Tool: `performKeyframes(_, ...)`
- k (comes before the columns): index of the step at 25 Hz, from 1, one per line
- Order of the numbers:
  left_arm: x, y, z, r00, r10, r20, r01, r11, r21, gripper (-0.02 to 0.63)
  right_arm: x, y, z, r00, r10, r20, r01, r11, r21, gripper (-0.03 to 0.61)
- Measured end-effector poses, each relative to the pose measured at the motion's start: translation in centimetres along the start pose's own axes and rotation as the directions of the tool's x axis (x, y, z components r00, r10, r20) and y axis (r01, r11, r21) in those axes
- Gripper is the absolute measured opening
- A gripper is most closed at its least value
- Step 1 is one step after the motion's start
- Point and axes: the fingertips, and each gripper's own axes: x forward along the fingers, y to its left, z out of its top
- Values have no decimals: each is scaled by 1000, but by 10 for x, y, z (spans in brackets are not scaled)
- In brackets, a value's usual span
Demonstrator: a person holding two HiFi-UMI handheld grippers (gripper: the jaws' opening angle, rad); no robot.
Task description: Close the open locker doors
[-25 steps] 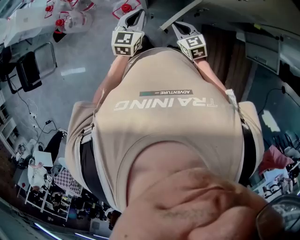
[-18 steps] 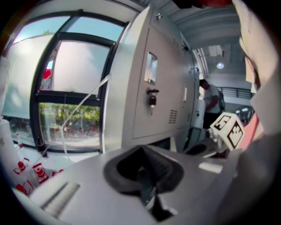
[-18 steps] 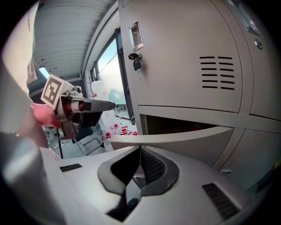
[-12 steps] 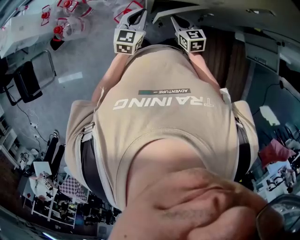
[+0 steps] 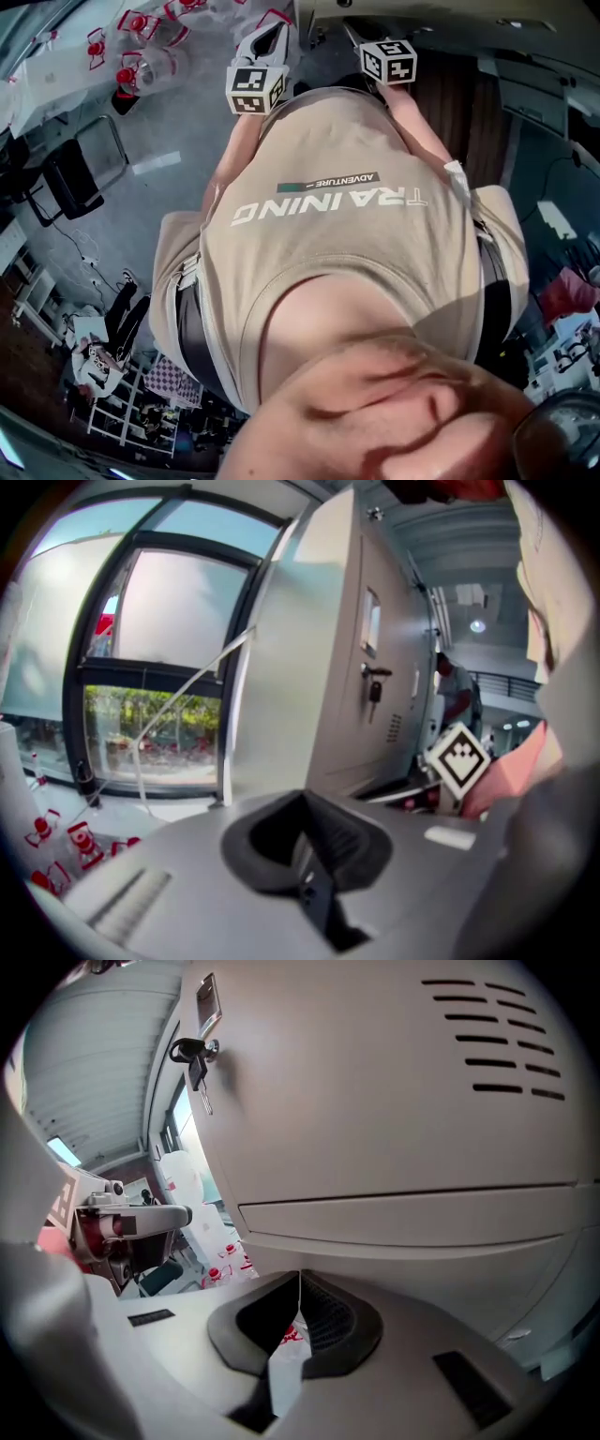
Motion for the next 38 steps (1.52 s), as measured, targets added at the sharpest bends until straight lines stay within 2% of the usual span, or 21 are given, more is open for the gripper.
performKeyframes(4,5,-2,-4,1000,-18,-22,17,1000,-6,-5,7,-2,6,999,-35,-18,33,995,-99,15)
performKeyframes(8,5,-6,-4,998,-57,-30,56,998,-16,-5,13,-2,8,1000,-28,-12,28,999,-39,15)
performKeyframes(14,5,-28,-23,987,-143,-74,142,990,-13,-5,7,5,-8,998,-63,-13,62,997,-40,15)
performKeyframes(19,7,-76,-50,948,-278,-156,278,960,-20,-5,-30,-7,-47,989,-148,-28,149,986,70,15)
performKeyframes(21,10,-96,-54,923,-341,-181,350,937,19,-5,-52,-15,-64,979,-203,-26,205,972,115,15)
performKeyframes(26,21,-149,-63,859,-447,-252,495,850,182,-5,-107,-33,-101,944,-329,-3,323,928,187,15)
performKeyframes(31,17,-218,-63,810,-521,-269,577,792,201,-5,-165,-55,-138,912,-409,9,391,878,277,15)
performKeyframes(34,11,-255,-74,777,-547,-313,621,748,235,-5,-199,-58,-158,898,-438,29,414,867,279,15)
performKeyframes(38,4,-325,-75,717,-603,-349,692,676,255,-5,-263,-58,-181,873,-487,32,462,846,267,15)
